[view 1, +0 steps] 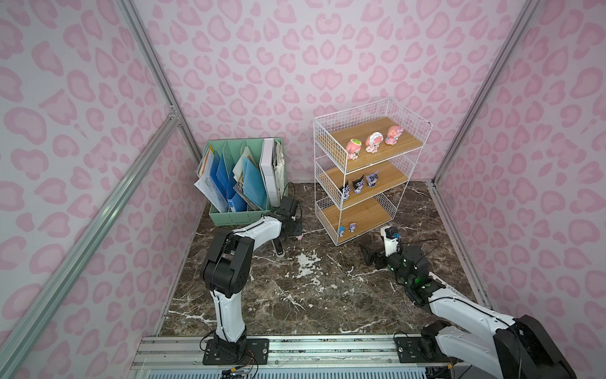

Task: Organize plastic toys on shelves
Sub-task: Place the plastic toy on the shelf, then pick up the plastic toy at the center of the board.

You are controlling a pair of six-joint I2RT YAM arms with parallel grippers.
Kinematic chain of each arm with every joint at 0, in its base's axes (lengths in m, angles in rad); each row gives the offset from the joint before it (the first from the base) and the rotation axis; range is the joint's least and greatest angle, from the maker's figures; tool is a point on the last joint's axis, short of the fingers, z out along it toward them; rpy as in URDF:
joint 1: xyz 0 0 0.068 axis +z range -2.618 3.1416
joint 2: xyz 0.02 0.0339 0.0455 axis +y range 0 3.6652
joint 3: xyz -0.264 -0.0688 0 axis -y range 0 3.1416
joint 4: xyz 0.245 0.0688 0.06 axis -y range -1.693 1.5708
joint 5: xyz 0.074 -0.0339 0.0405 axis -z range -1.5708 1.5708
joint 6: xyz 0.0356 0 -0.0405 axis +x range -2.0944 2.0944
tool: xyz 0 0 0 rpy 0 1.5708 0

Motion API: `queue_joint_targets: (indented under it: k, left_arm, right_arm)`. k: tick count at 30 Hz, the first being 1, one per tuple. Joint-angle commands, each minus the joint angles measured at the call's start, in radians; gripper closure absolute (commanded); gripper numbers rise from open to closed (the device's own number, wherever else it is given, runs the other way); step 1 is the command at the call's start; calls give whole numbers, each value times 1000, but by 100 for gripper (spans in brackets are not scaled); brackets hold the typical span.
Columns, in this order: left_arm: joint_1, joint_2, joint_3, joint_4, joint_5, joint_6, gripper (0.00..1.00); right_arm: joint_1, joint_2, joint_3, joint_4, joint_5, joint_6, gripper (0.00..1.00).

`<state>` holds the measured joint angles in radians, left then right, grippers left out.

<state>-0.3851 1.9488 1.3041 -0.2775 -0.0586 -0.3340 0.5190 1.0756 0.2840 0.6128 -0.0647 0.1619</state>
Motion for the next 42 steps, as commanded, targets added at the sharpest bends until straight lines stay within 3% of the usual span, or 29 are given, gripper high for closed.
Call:
queue_joint_targets:
  k: [1,7,17,24,30,34,36,42]
  left_arm:
    - [4,35,34,-62,-8,26,62]
    - [5,58,38,-107,22,4,68]
    - [-67,-86,-169,-62,42,-132,71]
    - [-191,-224,-387,112,-24,-387,70]
    - [-314,-260,-462,178,-69,-550,71]
    - [-321,-263,-492,210,-27,-610,71]
    - [-320,-269,-514,239,-3,-641,71]
    - [-322,-308,-548,279,46,-712,72]
  right_arm:
    - [41,6,9,-24,27,-44,2]
    - [65,41,24,-39,19,-35,2]
    - [76,70,32,-31,13,-18,2]
    - [109,89,31,-20,-1,-21,2]
    - [265,203,25,54,45,-27,5]
    - [411,324,0,208,127,-55,8]
    - [463,398,42,198,167,-84,9]
    - [511,516,146,210,198,-161,10]
